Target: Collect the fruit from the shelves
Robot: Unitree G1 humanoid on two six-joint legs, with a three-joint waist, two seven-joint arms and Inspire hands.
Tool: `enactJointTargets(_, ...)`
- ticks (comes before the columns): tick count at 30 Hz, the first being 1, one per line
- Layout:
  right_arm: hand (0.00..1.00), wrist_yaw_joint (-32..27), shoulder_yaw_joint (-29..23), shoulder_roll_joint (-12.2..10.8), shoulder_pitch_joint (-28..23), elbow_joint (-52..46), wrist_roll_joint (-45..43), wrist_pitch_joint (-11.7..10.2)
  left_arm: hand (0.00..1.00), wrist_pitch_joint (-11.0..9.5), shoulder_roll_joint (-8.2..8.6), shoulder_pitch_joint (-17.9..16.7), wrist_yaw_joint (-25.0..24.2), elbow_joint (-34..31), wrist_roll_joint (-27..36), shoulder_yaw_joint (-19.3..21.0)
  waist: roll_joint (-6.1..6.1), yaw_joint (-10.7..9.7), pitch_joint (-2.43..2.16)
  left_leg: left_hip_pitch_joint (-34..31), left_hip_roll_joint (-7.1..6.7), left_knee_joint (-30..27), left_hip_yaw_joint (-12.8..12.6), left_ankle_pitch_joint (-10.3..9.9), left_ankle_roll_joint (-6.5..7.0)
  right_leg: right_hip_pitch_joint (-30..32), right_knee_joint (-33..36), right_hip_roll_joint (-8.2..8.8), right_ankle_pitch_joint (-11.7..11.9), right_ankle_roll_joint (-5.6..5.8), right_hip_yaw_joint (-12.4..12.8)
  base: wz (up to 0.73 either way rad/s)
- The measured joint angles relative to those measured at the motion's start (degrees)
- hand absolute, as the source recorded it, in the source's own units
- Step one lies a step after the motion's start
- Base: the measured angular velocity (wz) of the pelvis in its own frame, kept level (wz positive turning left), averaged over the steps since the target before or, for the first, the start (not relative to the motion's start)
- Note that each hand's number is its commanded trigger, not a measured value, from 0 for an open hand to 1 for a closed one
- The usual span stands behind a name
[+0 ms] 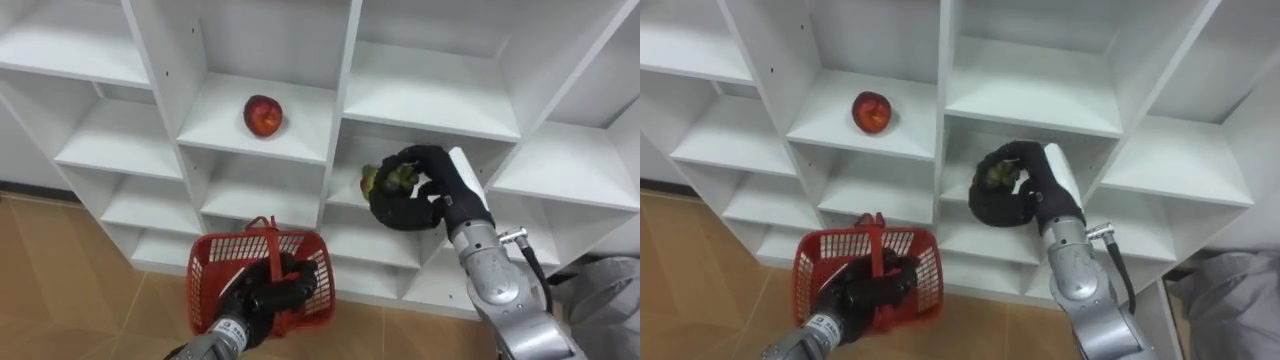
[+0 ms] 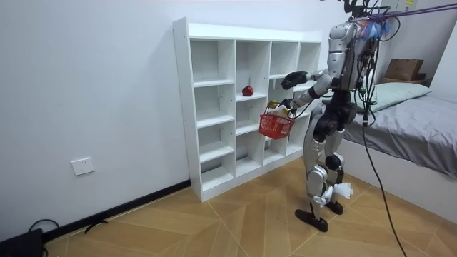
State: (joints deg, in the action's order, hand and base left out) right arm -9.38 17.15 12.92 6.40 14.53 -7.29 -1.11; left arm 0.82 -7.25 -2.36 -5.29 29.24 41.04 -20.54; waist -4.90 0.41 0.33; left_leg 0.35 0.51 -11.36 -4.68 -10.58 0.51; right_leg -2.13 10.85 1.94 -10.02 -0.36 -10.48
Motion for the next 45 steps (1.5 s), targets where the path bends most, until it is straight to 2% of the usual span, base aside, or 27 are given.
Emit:
enactJointTargets(4, 1.00, 1.03, 1.95, -2.46, -1.21, 0.34, -1.74, 0.00, 1.00, -0.01, 0.88, -0.01, -0.01, 0.25, -0.23, -0.30, 0.16, 0.02, 0.11, 0.05, -0.01, 0.05, 0.04, 0.00, 0.00, -0.14, -0.02, 0.00, 0.00, 0.00, 0.00, 0.00)
enactJointTargets(6, 1.00, 2.17, 3.36, -3.57, -2.18, 1.07, -1.71, 0.00, 1.00, -0.19, 1.53, 0.00, -0.12, 1.19, -0.47, -0.48, 0.48, 0.23, 0.39, -0.09, -0.01, 0.06, 0.05, 0.00, 0.00, -0.07, -0.02, 0.00, 0.01, 0.00, 0.09, 0.00)
enactJointTargets(7, 1.00, 2.47, 4.41, -3.62, -2.25, 1.61, -1.67, 0.00, 1.00, -0.18, 1.55, -0.01, -0.12, 1.59, -0.47, -0.89, 0.70, 0.23, 0.54, -0.32, -0.01, 0.05, 0.08, 0.00, 0.00, 0.06, -0.03, 0.00, 0.01, 0.00, -0.17, 0.00)
enactJointTargets(10, 1.00, 3.92, 5.95, -3.57, -3.04, 3.08, -1.72, 0.03, 1.00, -0.16, 1.75, -0.01, -0.51, 1.68, -0.60, -1.64, 0.93, 0.62, 0.63, -0.87, 0.04, -0.02, 0.18, 0.00, -0.01, 0.27, -0.11, -0.02, 0.01, 0.00, -0.46, 0.05)
enactJointTargets(17, 1.00, 6.70, 7.31, -3.49, -4.18, 3.68, -1.74, 0.03, 1.00, -0.16, 2.03, 0.00, -1.60, 1.67, -0.68, -1.95, 1.10, 1.60, 0.57, -0.93, 0.02, 0.03, 0.29, -0.01, -0.01, 0.39, -0.11, -0.01, 0.01, 0.01, -0.59, 0.00)
enactJointTargets(22, 1.00, 7.09, 8.42, -3.53, -4.17, 5.34, -1.91, 0.02, 1.00, 0.09, 1.36, -0.23, -1.61, 1.71, -1.54, -2.70, 1.02, 1.72, 0.50, -1.81, 0.02, -0.42, 0.49, -0.01, -0.01, 1.20, -0.05, -0.01, 0.05, -0.05, -0.67, 0.00)
enactJointTargets(33, 1.00, 7.14, 9.71, -4.18, -4.05, 5.46, -2.16, 1.87, 1.00, 0.75, 1.28, -0.31, -1.37, 1.72, -2.33, -3.58, 0.75, 1.87, 0.34, -2.69, 0.02, -0.71, 0.83, 0.00, 0.00, 2.00, 0.04, -0.02, 0.09, -0.12, -0.68, 0.00)
enactJointTargets(40, 0.92, 7.04, 10.55, -4.38, -3.09, 8.61, -1.64, 1.93, 1.00, 1.55, 1.28, -0.32, 0.16, 2.03, -2.37, -4.14, 0.43, 2.62, 0.58, -2.79, 0.03, -1.09, 0.89, -0.01, 0.00, 1.93, 0.04, 0.00, 0.18, -0.15, -0.65, 0.00)
enactJointTargets(41, 0.81, 7.04, 10.55, -4.39, -3.06, 9.08, -1.63, 1.93, 1.00, 1.70, 1.28, -0.32, 0.18, 2.13, -2.38, -4.19, 0.44, 2.93, 0.59, -2.80, 0.03, -1.09, 0.93, -0.01, 0.00, 1.93, 0.05, 0.00, 0.20, -0.15, -0.67, 0.00)
enactJointTargets(42, 0.58, 7.03, 10.54, -4.44, -3.03, 9.46, -1.63, 1.98, 1.00, 1.81, 1.28, -0.32, 0.28, 2.29, -2.38, -4.23, 0.45, 3.13, 0.60, -2.86, 0.03, -1.10, 1.03, -0.01, 0.00, 1.92, 0.08, 0.00, 0.21, -0.16, -0.71, 0.04)
enactJointTargets(43, 0.40, 7.02, 10.54, -4.47, -3.03, 9.55, -1.64, 2.10, 1.00, 1.84, 1.28, -0.33, 0.53, 2.31, -2.38, -4.36, 0.47, 3.19, 0.61, -3.00, 0.02, -1.22, 1.18, -0.02, 0.00, 1.93, 0.08, 0.00, 0.22, -0.16, -0.74, 0.05)
enactJointTargets(44, 0.13, 7.01, 10.54, -4.47, -3.02, 9.57, -1.64, 2.15, 1.00, 1.85, 1.27, -0.33, 0.64, 2.31, -2.38, -4.41, 0.47, 3.21, 0.61, -3.10, 0.01, -1.29, 1.35, -0.02, 0.00, 1.93, 0.09, 0.01, 0.22, -0.16, -0.75, 0.09)
enactJointTargets(45, 0.02, 7.01, 10.54, -4.49, -2.98, 9.57, -1.64, 2.24, 1.00, 1.85, 1.27, -0.33, 0.83, 2.31, -2.39, -4.51, 0.45, 3.21, 0.61, -3.24, -0.03, -1.36, 1.62, -0.02, 0.00, 1.93, 0.08, 0.01, 0.23, -0.15, -0.88, 0.07)
